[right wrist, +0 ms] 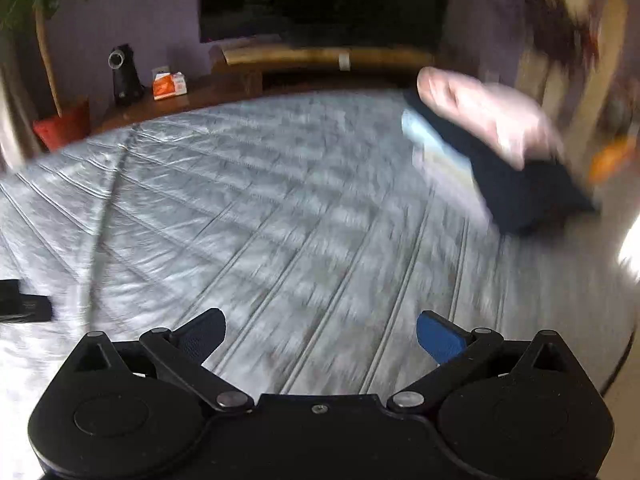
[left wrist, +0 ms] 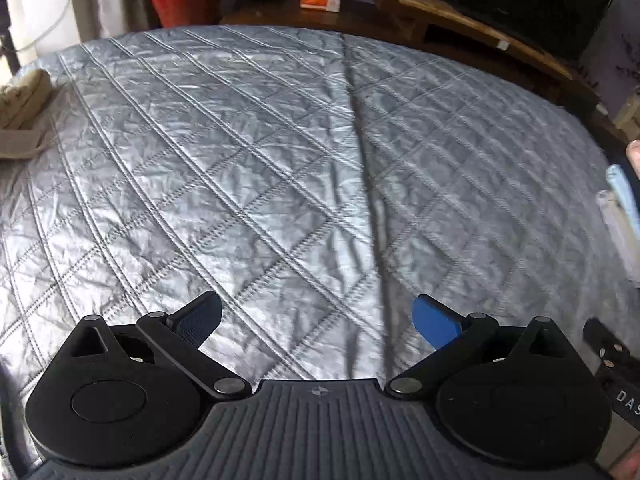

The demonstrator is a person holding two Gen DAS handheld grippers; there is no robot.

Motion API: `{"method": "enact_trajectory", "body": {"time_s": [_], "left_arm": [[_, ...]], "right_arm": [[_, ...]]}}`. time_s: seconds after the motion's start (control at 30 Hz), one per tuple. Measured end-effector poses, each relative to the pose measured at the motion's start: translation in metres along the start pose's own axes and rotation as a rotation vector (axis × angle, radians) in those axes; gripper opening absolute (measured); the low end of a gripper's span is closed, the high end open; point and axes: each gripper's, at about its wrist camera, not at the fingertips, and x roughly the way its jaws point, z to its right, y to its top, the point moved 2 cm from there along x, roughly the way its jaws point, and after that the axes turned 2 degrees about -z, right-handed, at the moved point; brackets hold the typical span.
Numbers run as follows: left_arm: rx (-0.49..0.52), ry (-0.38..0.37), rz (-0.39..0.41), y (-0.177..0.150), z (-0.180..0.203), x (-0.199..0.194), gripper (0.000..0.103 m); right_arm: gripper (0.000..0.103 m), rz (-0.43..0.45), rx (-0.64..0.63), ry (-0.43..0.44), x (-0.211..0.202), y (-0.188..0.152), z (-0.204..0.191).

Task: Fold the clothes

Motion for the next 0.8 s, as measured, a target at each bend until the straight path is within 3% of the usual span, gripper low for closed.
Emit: {"method": "enact_trajectory", "body": {"time_s": [0.07, 0.13, 0.23, 0.33, 0.43, 0.6, 0.8], "left_arm": [[0.025, 0.026, 0.013, -0.002, 0.003, 0.007, 0.102], [0.032, 0.018, 0.012, -0.003, 0.004, 0.014, 0.102], [0.038, 0.043, 0.000, -0.008, 0.002, 0.029, 0.102], [0.052, 0.066, 0.051, -0.012, 0.002, 0.034, 0.102], [0.046, 0.074, 0.085, -0.013, 0.003, 0.035, 0.103], [0.032, 0.094, 0.149, -0.018, 0.004, 0.036, 0.103], [0.041, 0.102, 0.276, -0.029, 0.003, 0.037, 0.103]], "right_arm": [[0.102, 0.041, -0.097, -0.006, 0.011, 0.001, -0.015], [0.102, 0.055, -0.116, 0.040, 0.024, 0.003, -0.024], [0.102, 0.083, -0.156, 0.031, 0.043, 0.005, -0.036], [0.102, 0.015, -0.063, 0.114, 0.066, 0.003, -0.036], [0.102, -0.007, -0.089, 0.121, 0.078, -0.002, -0.044], [0.103, 0.031, -0.004, 0.195, 0.083, -0.008, -0.041], [0.102, 0.108, -0.010, 0.214, 0.082, -0.016, -0.042]]}}
